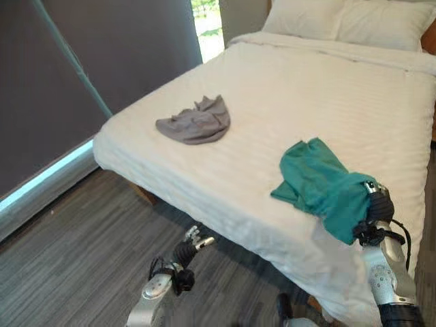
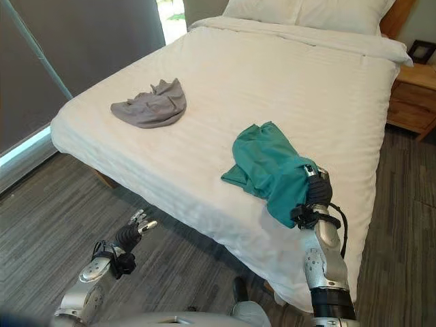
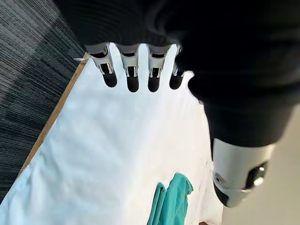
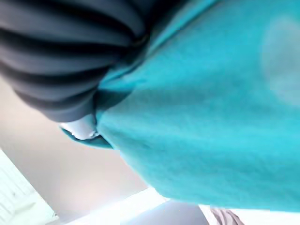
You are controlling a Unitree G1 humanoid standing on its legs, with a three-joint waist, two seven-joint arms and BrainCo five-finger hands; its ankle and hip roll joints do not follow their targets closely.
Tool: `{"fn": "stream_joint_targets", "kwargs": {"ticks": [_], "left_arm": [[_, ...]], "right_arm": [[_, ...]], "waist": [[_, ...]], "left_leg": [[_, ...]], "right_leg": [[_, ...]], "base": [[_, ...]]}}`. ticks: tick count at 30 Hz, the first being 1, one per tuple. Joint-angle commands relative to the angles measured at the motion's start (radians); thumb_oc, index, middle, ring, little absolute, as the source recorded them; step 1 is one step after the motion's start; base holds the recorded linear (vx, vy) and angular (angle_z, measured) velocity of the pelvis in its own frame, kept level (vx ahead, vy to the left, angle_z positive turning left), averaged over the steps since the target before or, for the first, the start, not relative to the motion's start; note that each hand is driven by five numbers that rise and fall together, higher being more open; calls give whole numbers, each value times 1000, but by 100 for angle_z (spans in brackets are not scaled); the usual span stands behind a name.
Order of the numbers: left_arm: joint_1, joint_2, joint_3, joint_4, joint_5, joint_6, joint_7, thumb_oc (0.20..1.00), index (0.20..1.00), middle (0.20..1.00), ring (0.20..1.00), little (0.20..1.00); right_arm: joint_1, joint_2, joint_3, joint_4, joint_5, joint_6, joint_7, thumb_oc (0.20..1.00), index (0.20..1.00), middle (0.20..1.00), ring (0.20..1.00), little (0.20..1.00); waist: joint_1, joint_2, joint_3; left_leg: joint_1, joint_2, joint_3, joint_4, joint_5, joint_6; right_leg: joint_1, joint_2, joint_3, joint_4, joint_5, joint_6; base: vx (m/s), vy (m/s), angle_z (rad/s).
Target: Pick up bed clothes into laundry basket.
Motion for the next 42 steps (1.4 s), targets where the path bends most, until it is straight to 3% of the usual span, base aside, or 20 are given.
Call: {"fn": "stream_joint_targets", "kwargs": {"ticks": [1,9,14,15,16,17,19,20,22,24,26,27,30,32,34,36,37,38,39,42], "left_arm": [[58,0,272,-39,17,-79,96,1000,1000,1000,1000,1000],[49,-36,241,-14,10,-63,84,1000,1000,1000,1000,1000],[16,-29,235,9,15,-68,81,1000,1000,1000,1000,1000],[8,-37,240,4,-4,-74,94,1000,1000,1000,1000,1000],[11,-41,247,-3,-13,-75,98,1000,1000,1000,1000,1000],[11,-41,247,-3,-13,-75,98,1000,1000,1000,1000,1000],[29,-47,261,-28,-26,-79,97,1000,1000,1000,1000,1000],[31,-46,266,-26,-36,-88,106,1000,1000,1000,1000,1000],[22,-43,264,-24,-41,-93,115,1000,1000,1000,1000,1000],[-2,-26,259,-20,-50,-104,126,1000,1000,1000,1000,1000],[-6,-19,258,-12,-50,-105,132,1000,1000,1000,1000,1000],[-10,-8,262,-3,-58,-110,132,1000,1000,1000,1000,1000],[-20,16,245,23,-46,-107,134,1000,1000,1000,1000,1000],[-9,47,258,21,-45,-104,134,1000,1000,1000,1000,1000],[-3,56,265,23,-40,-102,131,1000,1000,1000,1000,1000],[29,68,293,17,-23,-94,124,1000,1000,1000,1000,1000],[35,68,303,19,-15,-91,119,1000,1000,1000,1000,1000],[36,76,308,18,-5,-93,114,1000,1000,1000,1000,1000],[29,76,310,22,1,-93,105,1000,1000,1000,1000,1000],[34,58,318,14,-3,-90,109,1000,1000,1000,1000,1000]], "right_arm": [[151,-13,18,-26,-128,6,41,200,200,200,200,200],[217,15,-24,-9,-118,13,35,200,200,200,200,200],[183,-23,-39,-11,-109,-1,36,200,200,200,200,200],[153,-35,-39,6,-97,-6,24,200,200,200,200,200],[149,-32,-48,10,-78,-9,18,200,200,200,200,200],[149,-32,-48,10,-78,-9,18,200,200,200,200,200],[155,-27,-65,0,-62,-14,15,200,200,200,200,200],[172,-37,-68,-12,-80,-15,11,200,200,200,200,200],[174,-43,-67,-18,-85,-16,8,200,200,200,200,200],[160,-56,-69,0,-72,-24,-6,200,200,200,200,200],[155,-53,-65,-5,-70,-26,-9,200,200,200,200,200],[154,-37,-63,-12,-67,-20,-5,200,200,200,200,200],[139,11,-54,5,-34,-29,-27,200,200,200,200,200],[146,53,-19,-14,2,-30,-9,200,200,200,200,200],[150,56,-6,-8,-4,-24,-3,200,200,200,200,200],[154,53,4,11,-36,-9,5,200,200,200,200,200],[157,60,3,12,-30,-11,11,200,200,200,200,200],[170,58,-3,16,-32,-11,22,200,200,200,200,200],[189,46,-16,30,-51,-7,35,200,200,200,200,200],[198,42,-25,44,-48,-7,36,200,200,200,200,200]], "waist": [[50,-86,27],[35,-97,6],[41,-112,80],[53,-111,100],[47,-117,95],[47,-117,95],[45,-122,84],[43,-105,72],[46,-92,68],[55,-61,60],[57,-57,57],[56,-56,45],[57,-78,33],[59,-86,34],[63,-87,34],[93,-78,44],[89,-71,47],[71,-62,53],[52,-56,58],[45,-59,57]], "left_leg": [[-13,14,209,5,30,15],[9,23,183,20,31,7],[-147,4,141,376,-2,-30],[-183,20,95,418,25,-47],[-189,77,103,388,41,-47],[-189,77,103,388,41,-47],[-160,192,109,320,76,-53],[-111,287,126,195,143,-80],[-101,314,107,128,179,-100],[-121,338,-16,68,228,-159],[-124,327,-42,83,214,-169],[-107,281,-66,95,128,-175],[-70,215,-38,67,86,-130],[-47,171,-9,39,80,-93],[-36,155,2,21,83,-80],[-7,120,54,7,64,-51],[-6,107,71,3,65,-40],[-9,94,71,5,71,-22],[-2,77,73,3,79,-5],[3,53,96,-1,75,5]], "right_leg": [[59,-31,-179,160,-83,5],[127,-19,-185,110,-87,-12],[131,-35,-203,129,-96,-46],[133,-43,-179,136,-95,-44],[131,-62,-175,134,-91,-34],[131,-62,-175,134,-91,-34],[132,-99,-160,132,-95,-10],[133,-118,-149,139,-115,14],[129,-123,-137,145,-127,23],[128,-149,-90,160,-134,50],[132,-168,-78,163,-133,60],[134,-227,-52,161,-105,89],[105,-280,-9,186,12,107],[58,-303,19,211,133,104],[41,-307,18,218,146,99],[18,-381,-165,275,160,91],[21,-378,-200,309,134,79],[11,-300,-154,380,82,62],[7,-163,-134,405,-33,40],[3,-74,-197,352,-98,12]], "base": [[-91,-26,-36],[-17,-68,-6],[-115,-51,35],[-103,83,59],[-36,90,38],[47,95,-19],[106,240,-34],[169,409,-52],[112,279,12],[128,451,38],[133,423,-84],[138,481,-102],[129,499,-34],[22,343,-59],[23,303,-59],[12,473,-74],[-57,469,-99],[-28,560,-86],[-9,482,-40],[14,203,20]]}}
